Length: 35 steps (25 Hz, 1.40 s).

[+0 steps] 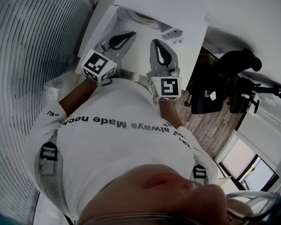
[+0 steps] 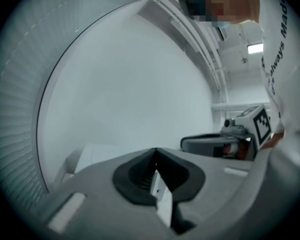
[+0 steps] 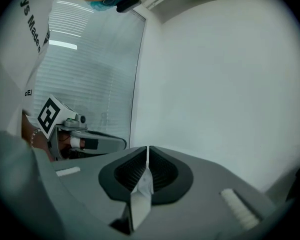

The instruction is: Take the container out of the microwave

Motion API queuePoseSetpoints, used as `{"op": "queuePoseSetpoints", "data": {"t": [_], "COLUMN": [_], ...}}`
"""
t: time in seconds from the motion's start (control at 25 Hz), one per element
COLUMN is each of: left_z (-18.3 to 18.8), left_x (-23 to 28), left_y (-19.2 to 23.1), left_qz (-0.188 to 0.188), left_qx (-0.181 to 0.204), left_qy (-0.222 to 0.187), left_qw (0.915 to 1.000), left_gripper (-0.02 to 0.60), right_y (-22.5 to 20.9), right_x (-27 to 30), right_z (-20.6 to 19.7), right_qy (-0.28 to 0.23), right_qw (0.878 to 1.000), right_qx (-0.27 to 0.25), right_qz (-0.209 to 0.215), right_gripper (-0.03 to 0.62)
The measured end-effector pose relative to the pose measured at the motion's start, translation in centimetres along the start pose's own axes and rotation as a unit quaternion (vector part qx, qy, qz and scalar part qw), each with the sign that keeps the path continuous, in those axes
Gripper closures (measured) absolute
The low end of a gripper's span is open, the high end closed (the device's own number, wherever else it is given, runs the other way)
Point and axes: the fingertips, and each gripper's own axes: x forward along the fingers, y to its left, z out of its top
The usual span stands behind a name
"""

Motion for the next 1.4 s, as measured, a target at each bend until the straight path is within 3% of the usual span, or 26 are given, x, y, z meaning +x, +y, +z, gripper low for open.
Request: {"op": "queuePoseSetpoints", "data": {"t": [0.32, 0.64, 1.4], "left_z": [-4.7, -9.4, -16.9], "left_x": [2.2, 4.2, 8.8], "left_y": [2.0, 4.2, 9.8], "left_qz": [0.02, 0.042, 0.069], "left_qx": [-0.02, -0.025, -0.022], "left_qy": [0.027, 0.042, 0.063], "left_qw": [0.9992, 0.9979, 0.9954], "left_gripper": [0.578, 0.578, 0.578], "right_y": [-2.8, -6.2, -11.4], "right_x": [3.0, 7.3, 15.6], "right_z": [-6.5, -13.3, -22.2], "right_qy": [0.048, 0.073, 0.085], "right_qw": [0.998, 0.993, 0.982], "right_qx": [0.038, 0.081, 0.118], "right_qz": [-0.011, -0.05, -0.117], "right_gripper": [0.537, 0.511, 0.474]}}
